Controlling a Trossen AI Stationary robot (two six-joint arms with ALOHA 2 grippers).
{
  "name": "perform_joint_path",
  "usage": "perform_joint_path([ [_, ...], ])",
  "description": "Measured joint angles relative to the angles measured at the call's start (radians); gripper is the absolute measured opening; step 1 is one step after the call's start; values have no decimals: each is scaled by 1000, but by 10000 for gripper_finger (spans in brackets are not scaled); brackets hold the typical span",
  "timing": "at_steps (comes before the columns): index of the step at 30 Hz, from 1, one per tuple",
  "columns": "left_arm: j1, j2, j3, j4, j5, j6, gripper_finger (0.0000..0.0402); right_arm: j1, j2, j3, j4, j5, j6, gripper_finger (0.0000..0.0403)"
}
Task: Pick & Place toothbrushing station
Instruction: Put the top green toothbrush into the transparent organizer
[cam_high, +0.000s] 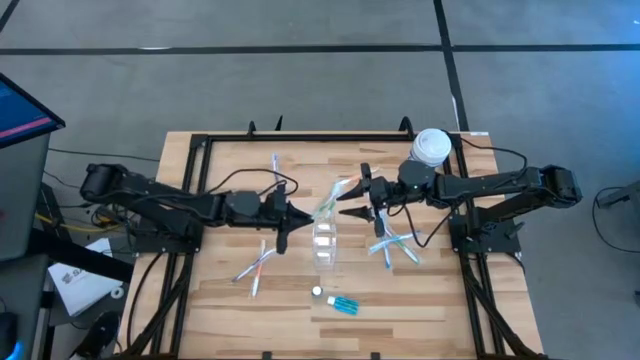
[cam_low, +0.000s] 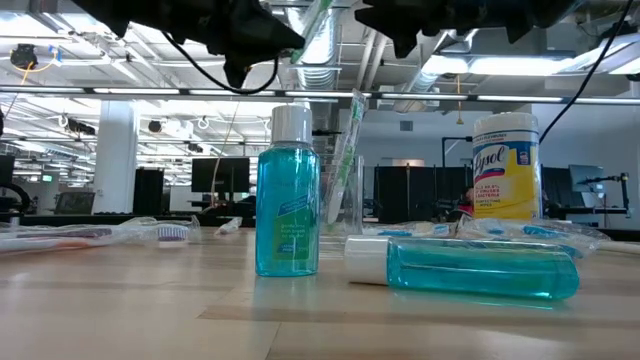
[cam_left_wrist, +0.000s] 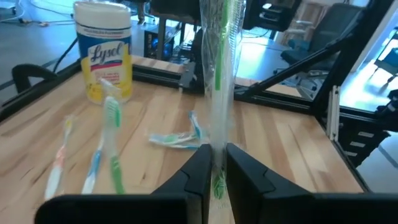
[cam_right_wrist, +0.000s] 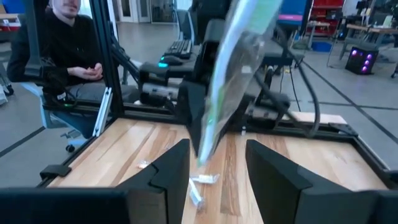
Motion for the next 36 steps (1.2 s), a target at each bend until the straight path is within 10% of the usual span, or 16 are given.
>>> perform_joint_path([
  [36,-4,197,0,269,0,0,40,25,10,0,104,-1,9,147],
])
